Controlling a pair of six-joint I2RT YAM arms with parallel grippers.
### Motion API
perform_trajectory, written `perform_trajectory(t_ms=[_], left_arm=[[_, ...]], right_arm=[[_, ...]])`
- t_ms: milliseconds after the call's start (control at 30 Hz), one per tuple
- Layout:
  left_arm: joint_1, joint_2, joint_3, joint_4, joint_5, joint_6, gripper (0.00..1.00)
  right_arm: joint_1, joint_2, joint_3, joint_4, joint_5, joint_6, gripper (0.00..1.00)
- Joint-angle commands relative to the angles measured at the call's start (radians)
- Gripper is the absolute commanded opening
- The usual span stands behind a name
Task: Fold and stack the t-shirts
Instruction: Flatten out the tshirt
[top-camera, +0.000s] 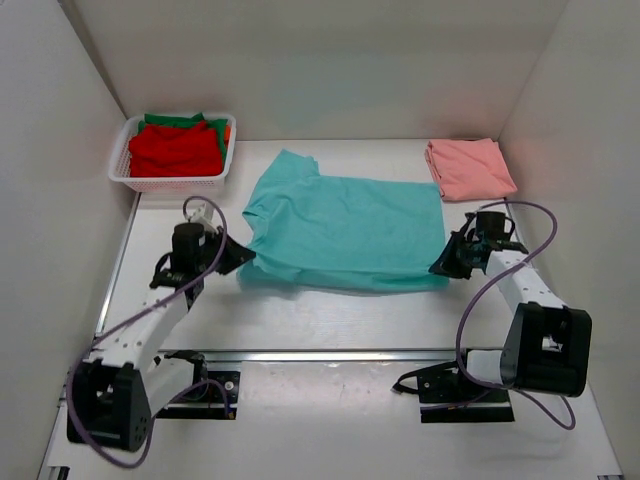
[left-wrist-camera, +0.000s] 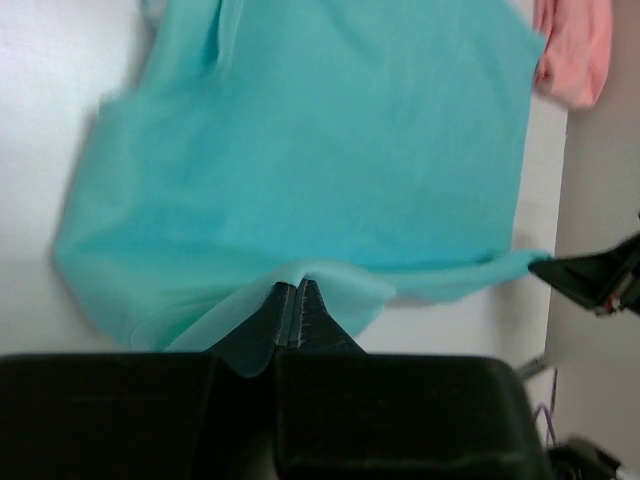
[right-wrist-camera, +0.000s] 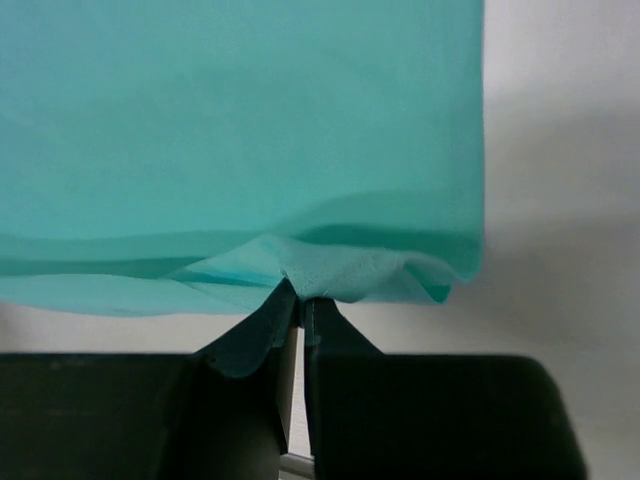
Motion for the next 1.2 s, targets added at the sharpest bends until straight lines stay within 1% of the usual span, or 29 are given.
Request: perform_trajectory(t_ms=[0,33,67,100,133,167,200,233,267,300,333,367,400,433,467,500,600,633,667,700,733,767,833,867,900,967,1067,1167], left_arm=[[0.05,0.211,0.299,0.078,-0.016,0.102,0.0],[0.062,0.332,0.462,0.061,-0.002,0.132,0.0],[0.077,0.396,0.67,0.018,0.014,0.141,0.0],[0.082,0.516,0.787,-0.023,0.059,0.141,0.0],[0.099,0.612,1.001,-0.078,0.105,0.13,0.0],[0.117,0.646,1.101,-0.106,0.123,0.126,0.0],[0.118,0.678,1.259,-0.157,0.131,0.13,0.0],[0.111,0.683,1.376,-0.221,0.113,0.156,0.0],[0.104,0.68,1.443,-0.253,0.072,0.185,0.0],[0.087,0.65,1.448,-0.295,0.029,0.236,0.0],[0.069,0.592,1.384,-0.283,0.007,0.279,0.0],[0.059,0.555,1.25,-0.218,0.005,0.287,0.0],[0.059,0.476,1.088,-0.177,0.008,0.279,0.0],[0.068,0.405,1.018,-0.109,0.024,0.262,0.0],[0.067,0.378,0.884,-0.084,0.034,0.247,0.0],[0.076,0.33,0.835,-0.052,0.056,0.241,0.0],[0.041,0.216,0.546,-0.031,0.071,0.255,0.0],[0.033,0.161,0.493,-0.025,0.074,0.242,0.0],[0.033,0.09,0.394,-0.021,0.062,0.215,0.0],[0.03,0.052,0.294,-0.017,0.064,0.198,0.0],[0.016,-0.023,0.245,-0.01,0.056,0.172,0.0],[0.003,-0.097,0.151,-0.025,0.036,0.149,0.0],[-0.022,-0.201,0.065,-0.075,0.015,0.144,0.0],[-0.045,-0.229,0.002,-0.111,0.004,0.13,0.0],[-0.05,-0.292,-0.036,-0.129,-0.008,0.124,0.0],[-0.047,-0.387,-0.092,-0.184,0.011,0.11,0.0],[-0.053,-0.441,-0.15,-0.229,0.024,0.113,0.0],[-0.067,-0.435,-0.188,-0.194,0.05,0.097,0.0]], right_arm=[[0.004,0.077,0.23,0.102,-0.063,0.011,0.0],[0.008,0.155,0.364,0.116,-0.079,0.008,0.0],[0.007,0.249,0.536,0.132,-0.126,-0.004,0.0],[0.007,0.286,0.633,0.104,-0.172,0.0,0.0],[0.007,0.356,0.827,0.08,-0.172,0.008,0.0],[0.013,0.378,0.912,0.034,-0.159,0.005,0.0],[0.024,0.397,1.042,0.008,-0.122,0.002,0.0],[0.03,0.392,1.133,0.0,-0.1,0.005,0.0],[0.024,0.373,1.146,-0.002,-0.094,0.011,0.0],[0.015,0.359,1.13,0.017,-0.115,0.032,0.0],[-0.005,0.33,1.064,0.04,-0.132,0.049,0.0],[-0.013,0.285,0.963,0.081,-0.166,0.056,0.0],[-0.024,0.244,0.903,0.139,-0.192,0.066,0.01],[-0.032,0.225,0.793,0.162,-0.192,0.074,0.0],[-0.032,0.187,0.742,0.196,-0.192,0.074,0.0],[-0.038,0.173,0.653,0.201,-0.197,0.066,0.0],[-0.032,0.081,0.415,0.199,-0.186,0.03,0.0],[-0.024,0.066,0.38,0.183,-0.171,0.01,0.0],[-0.012,0.022,0.303,0.164,-0.148,0.005,0.0],[-0.007,-0.021,0.259,0.167,-0.14,0.006,0.0],[-0.002,-0.04,0.181,0.146,-0.131,0.011,0.01],[0.007,-0.08,0.113,0.144,-0.122,0.013,0.0],[0.022,-0.129,0.039,0.082,-0.093,0.019,0.0],[0.028,-0.153,0.001,0.068,-0.079,0.029,0.01],[0.05,-0.175,-0.018,0.031,-0.041,0.039,0.0],[0.05,-0.204,-0.071,-0.009,-0.027,0.048,0.0],[0.022,-0.229,-0.102,-0.066,-0.016,0.072,0.0],[-0.001,-0.241,-0.13,-0.086,-0.023,0.08,0.0]])
